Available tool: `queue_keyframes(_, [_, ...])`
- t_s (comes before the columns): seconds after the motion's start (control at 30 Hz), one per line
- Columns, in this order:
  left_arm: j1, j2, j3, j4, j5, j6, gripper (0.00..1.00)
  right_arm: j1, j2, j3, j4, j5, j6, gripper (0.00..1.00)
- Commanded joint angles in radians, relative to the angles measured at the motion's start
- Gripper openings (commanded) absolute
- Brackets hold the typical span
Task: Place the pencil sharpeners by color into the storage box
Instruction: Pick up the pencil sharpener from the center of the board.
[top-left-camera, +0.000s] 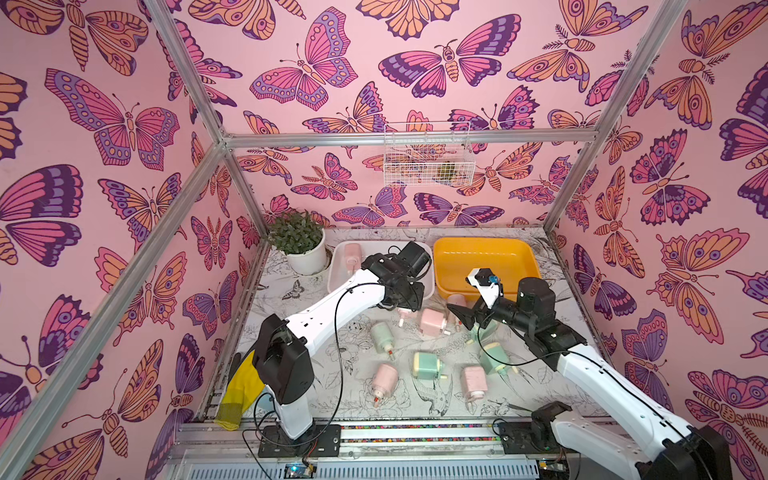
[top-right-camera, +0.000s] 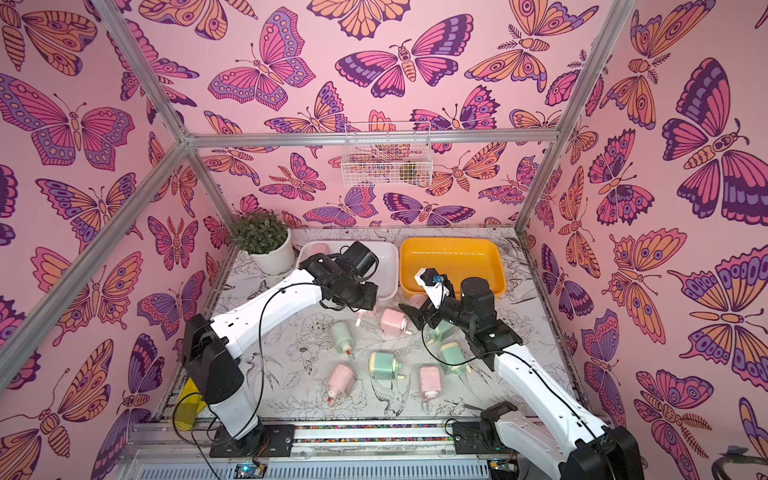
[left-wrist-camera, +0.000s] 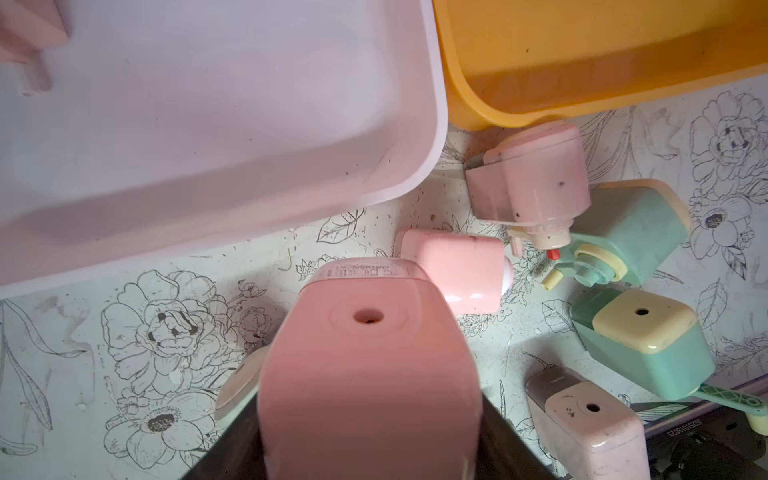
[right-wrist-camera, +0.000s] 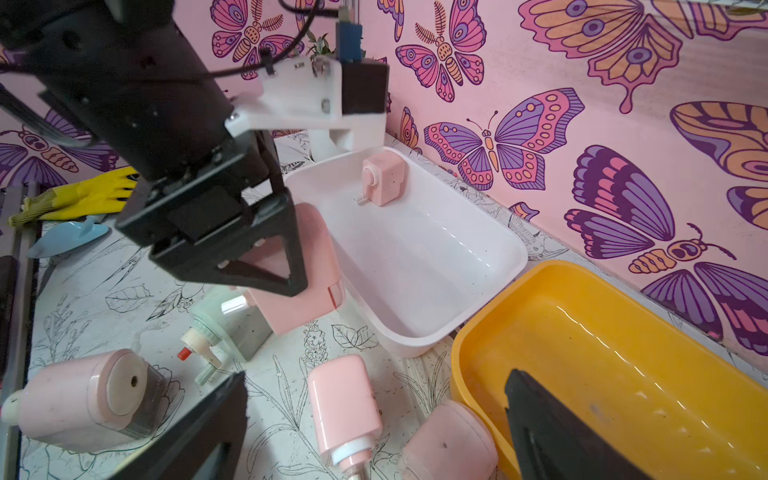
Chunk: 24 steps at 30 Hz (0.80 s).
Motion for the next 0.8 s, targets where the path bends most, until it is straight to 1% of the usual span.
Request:
queue_keyframes(0.0, [0.046,0.02,0.047,-0.007,0.014,0.085,0.0,0.008,0.021,0.023,0.009,-0.03,0.006,0.99])
queue_keyframes(0.03, [0.059,0.037,0.063,-0.008,0.007,0.098,0.0,0.008,0.027,0.026,0.01,-0.03,0.009,0.99])
queue_keyframes(0.1, [0.081,0.074,0.101,-0.011,-0.04,0.106,0.0,0.008,0.037,0.035,-0.002,-0.034,0.017,0.99])
queue_keyframes(0.2, [0.124,0.141,0.161,-0.008,-0.072,0.1,0.0,0.008,0.071,0.095,-0.083,-0.026,0.052,0.99])
queue_keyframes(0.23, [0.135,0.165,0.185,-0.008,-0.081,0.111,0.0,0.008,0.088,0.114,-0.093,-0.016,0.073,0.99])
queue_keyframes(0.33, [0.145,0.237,0.264,-0.008,-0.162,0.161,0.0,0.008,0.123,0.146,-0.094,0.016,0.112,0.99])
queue_keyframes(0.4, [0.16,0.284,0.314,-0.011,-0.184,0.18,0.0,0.008,0.14,0.17,-0.123,0.018,0.124,0.99])
queue_keyframes(0.5, [0.188,0.346,0.369,-0.007,-0.196,0.182,0.0,0.014,0.168,0.205,-0.183,-0.012,0.109,0.99])
queue_keyframes(0.63, [0.222,0.423,0.431,-0.01,-0.211,0.187,0.0,0.038,0.169,0.176,-0.175,-0.017,0.044,0.99])
queue_keyframes(0.77, [0.25,0.477,0.48,-0.005,-0.209,0.188,0.0,0.047,0.165,0.178,-0.207,-0.029,-0.002,0.99])
